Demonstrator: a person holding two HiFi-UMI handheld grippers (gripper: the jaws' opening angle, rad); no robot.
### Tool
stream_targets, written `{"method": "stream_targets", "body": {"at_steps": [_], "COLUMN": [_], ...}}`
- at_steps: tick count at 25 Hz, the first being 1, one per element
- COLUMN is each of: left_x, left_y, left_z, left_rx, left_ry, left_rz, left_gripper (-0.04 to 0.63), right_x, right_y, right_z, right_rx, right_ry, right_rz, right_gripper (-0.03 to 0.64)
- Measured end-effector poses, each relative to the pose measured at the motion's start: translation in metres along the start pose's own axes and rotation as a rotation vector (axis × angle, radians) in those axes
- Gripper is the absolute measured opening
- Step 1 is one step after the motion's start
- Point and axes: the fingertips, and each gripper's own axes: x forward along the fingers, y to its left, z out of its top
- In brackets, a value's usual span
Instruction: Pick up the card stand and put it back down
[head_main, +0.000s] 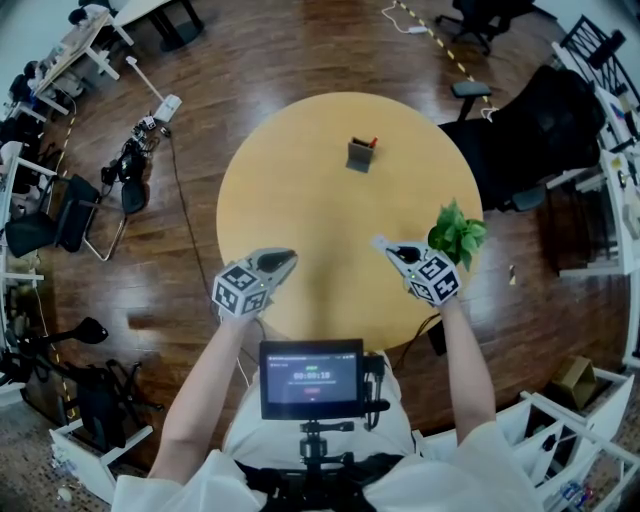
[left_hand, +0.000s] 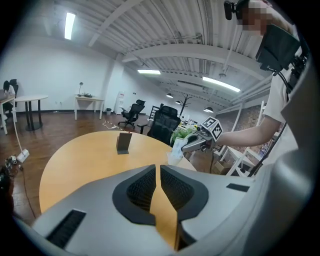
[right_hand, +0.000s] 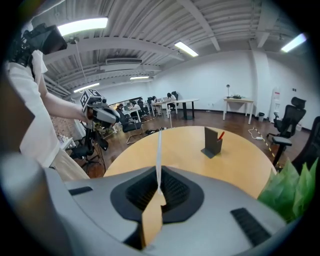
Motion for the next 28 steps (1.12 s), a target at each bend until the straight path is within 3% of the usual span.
{"method": "stream_targets", "body": {"at_steps": [28], "left_x": [0.007], "left_y": [0.006], "left_z": [-0.024], "left_rx": [-0.046], "left_ry": [0.064], "left_rz": [0.026], "left_gripper": [0.026], "right_x": [0.081], "right_y": [-0.013], "right_z": [-0.081], "right_rx": [0.08], "right_ry": [0.063], "right_rz": [0.025], "right_gripper": [0.029]}}
